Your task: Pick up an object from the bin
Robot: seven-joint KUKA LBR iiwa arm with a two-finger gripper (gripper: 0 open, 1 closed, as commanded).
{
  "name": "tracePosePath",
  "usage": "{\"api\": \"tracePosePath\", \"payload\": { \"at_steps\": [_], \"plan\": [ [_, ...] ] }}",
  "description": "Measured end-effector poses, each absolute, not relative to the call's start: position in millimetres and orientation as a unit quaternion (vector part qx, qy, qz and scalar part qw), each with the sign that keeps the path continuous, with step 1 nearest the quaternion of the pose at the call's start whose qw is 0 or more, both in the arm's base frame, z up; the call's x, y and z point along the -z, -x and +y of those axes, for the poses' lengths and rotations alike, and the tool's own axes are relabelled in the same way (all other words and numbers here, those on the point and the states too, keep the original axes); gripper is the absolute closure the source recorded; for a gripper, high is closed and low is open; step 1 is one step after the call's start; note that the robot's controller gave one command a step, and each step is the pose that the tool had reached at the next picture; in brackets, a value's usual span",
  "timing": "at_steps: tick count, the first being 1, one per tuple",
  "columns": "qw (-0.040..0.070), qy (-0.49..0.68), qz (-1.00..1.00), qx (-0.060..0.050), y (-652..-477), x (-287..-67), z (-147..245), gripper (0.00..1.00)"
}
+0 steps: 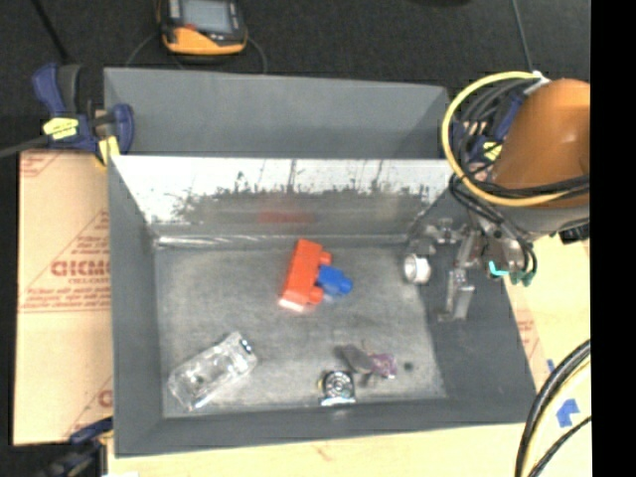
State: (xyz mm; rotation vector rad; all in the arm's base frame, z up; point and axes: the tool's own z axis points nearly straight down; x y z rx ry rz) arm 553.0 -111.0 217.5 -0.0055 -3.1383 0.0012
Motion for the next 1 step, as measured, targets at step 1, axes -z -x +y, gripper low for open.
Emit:
{"api": "tracePosePath", "payload": {
  "at_steps": [1],
  "plan": [
    [0.002,-0.079,-0.997,0.001,-532.5,-138.2,-55.6,0.00]
  ]
}}
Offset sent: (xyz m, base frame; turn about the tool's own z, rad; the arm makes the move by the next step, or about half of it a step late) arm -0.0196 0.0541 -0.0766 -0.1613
